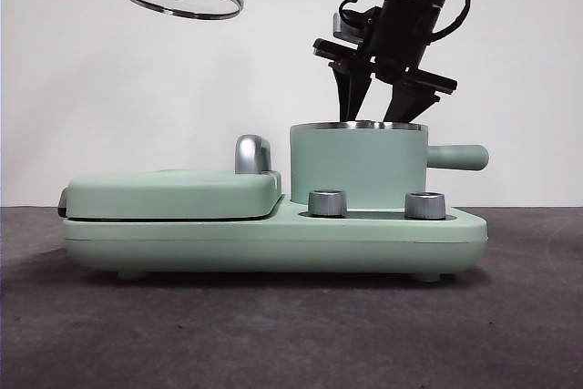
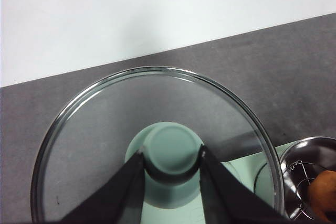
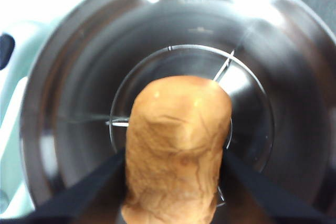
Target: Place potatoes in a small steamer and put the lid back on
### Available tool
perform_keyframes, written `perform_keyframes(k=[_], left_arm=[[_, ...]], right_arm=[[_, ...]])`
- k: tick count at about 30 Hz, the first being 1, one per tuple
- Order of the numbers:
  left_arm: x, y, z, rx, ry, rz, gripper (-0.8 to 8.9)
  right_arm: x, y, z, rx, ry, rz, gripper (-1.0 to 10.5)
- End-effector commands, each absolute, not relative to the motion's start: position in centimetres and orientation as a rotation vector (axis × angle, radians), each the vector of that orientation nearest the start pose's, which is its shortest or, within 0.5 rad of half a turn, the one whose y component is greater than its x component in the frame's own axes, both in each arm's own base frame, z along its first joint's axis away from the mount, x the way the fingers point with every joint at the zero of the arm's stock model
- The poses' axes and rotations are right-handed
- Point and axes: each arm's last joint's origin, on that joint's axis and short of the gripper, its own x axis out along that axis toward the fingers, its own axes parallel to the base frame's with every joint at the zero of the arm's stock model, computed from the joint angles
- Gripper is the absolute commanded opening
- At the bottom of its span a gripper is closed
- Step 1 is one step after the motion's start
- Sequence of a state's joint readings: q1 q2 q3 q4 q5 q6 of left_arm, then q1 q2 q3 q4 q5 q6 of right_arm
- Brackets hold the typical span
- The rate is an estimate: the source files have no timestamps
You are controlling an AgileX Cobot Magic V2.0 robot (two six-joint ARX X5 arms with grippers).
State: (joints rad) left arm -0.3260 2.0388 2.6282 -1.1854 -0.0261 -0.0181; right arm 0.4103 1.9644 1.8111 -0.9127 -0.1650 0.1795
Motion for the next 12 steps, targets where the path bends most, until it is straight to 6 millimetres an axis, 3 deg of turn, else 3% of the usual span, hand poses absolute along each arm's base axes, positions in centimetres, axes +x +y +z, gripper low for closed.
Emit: perform_keyframes(k=[1, 5, 12], left_arm=[[36.2, -12.5, 48.5, 0.073, 0.519, -0.296, 0.06], [36.1, -12.8, 48.5, 0.066, 0.521, -0.302, 0.06], [35.8, -13.4, 48.5, 0.072, 0.525, -0.319, 0.06]], right_arm=[[38.6, 17.6, 28.2, 0.017, 1.114, 0.433, 3.9], [38.0, 17.3, 29.6, 0.020, 1.089, 0.437, 4.3], [34.1, 15.6, 35.4, 0.021, 1.013, 0.440, 4.3]])
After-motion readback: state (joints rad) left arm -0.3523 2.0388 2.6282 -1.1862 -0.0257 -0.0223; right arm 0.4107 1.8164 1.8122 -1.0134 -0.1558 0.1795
